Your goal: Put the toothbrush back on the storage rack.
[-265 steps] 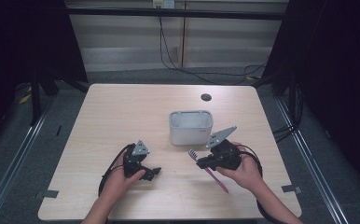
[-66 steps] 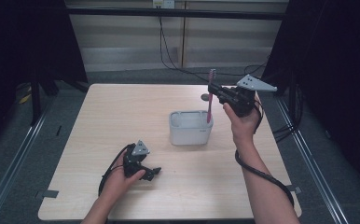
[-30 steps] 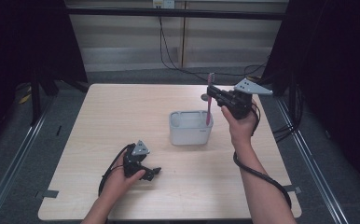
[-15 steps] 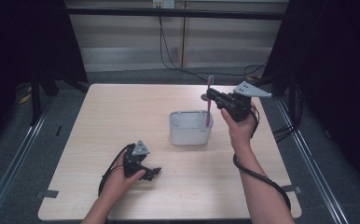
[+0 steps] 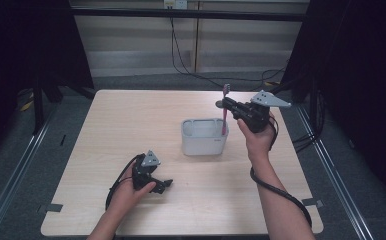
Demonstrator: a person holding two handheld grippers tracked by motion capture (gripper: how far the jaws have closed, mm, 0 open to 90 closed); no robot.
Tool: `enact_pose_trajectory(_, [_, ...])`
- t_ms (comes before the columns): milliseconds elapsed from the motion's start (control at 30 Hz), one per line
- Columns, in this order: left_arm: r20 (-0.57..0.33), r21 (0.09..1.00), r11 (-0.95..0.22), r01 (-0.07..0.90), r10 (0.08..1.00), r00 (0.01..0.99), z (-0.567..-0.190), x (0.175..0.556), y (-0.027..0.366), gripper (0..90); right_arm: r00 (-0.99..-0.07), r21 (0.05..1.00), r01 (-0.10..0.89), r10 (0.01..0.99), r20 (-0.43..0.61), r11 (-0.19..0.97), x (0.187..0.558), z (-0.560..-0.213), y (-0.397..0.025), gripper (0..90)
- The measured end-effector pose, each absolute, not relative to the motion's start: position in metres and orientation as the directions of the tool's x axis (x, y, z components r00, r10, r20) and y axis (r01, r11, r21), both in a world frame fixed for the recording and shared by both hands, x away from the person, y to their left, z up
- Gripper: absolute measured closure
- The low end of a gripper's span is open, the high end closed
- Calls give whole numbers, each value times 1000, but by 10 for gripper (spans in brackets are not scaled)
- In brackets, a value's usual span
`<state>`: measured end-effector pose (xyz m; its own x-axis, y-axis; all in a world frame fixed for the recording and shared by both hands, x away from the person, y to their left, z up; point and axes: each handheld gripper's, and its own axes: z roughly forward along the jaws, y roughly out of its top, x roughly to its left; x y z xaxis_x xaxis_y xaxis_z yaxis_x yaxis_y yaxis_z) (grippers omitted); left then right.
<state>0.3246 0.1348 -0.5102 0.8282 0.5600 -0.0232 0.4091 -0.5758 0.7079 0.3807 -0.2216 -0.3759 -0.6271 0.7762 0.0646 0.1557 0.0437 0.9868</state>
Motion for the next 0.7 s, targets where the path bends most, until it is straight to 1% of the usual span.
enact_pose_trajectory(700, [-23,707,-576,409,560,828,-510,325,135,59,-626,984,176,775,86,33,377,-389,-224,842])
